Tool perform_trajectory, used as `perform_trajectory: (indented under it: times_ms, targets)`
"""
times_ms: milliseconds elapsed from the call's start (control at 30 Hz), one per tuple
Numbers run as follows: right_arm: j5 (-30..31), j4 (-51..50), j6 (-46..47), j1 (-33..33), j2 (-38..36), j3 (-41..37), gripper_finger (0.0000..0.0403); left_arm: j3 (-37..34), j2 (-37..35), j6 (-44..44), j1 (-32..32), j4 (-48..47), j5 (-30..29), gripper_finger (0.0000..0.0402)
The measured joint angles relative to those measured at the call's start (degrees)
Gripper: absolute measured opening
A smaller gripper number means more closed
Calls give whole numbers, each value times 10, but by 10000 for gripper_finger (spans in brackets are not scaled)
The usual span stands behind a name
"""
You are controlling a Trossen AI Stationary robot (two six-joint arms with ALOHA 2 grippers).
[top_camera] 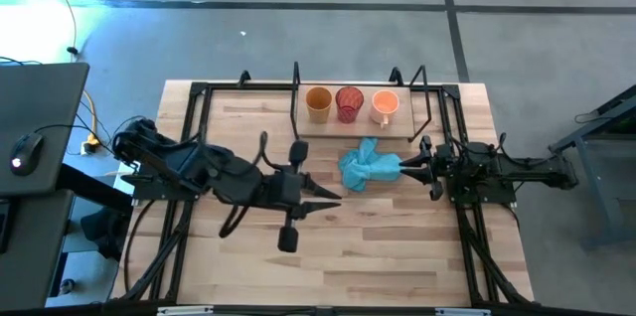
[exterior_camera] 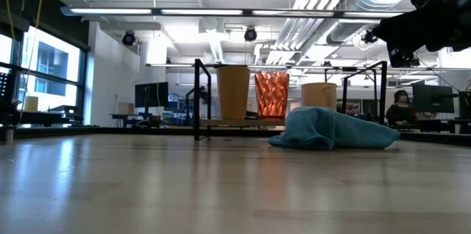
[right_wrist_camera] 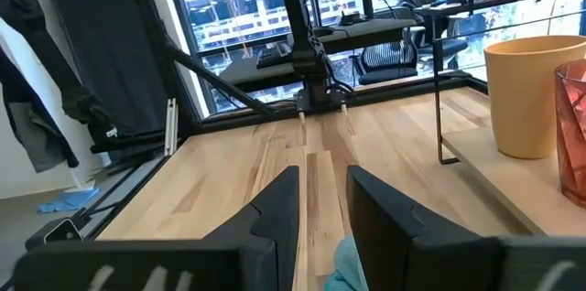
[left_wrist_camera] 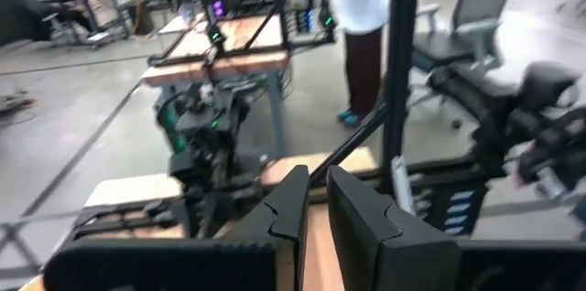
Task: Stack small to large cups/mugs on shelf
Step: Return to Home Position
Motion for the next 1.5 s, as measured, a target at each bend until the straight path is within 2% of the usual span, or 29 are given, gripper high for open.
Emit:
perform_trajectory:
  times_ms: [167,267,733,1133,1500]
  targets:
    - [0,0,0,0,0,0,83,-48,-23,5,0,1,-40,35]
    - [0,0,0,0,0,0,83,-90,-51,3,0,16,-42,35]
    - [0,-1,0,0,1,0,83,-354,-254,28,3,162,-49,35]
    - [0,-1,0,0,1,0,83,-527,-429,-22,4,169,-56,35]
    - [0,-1,0,0,1,0,83,-645,-594,28,4,171,-95,35]
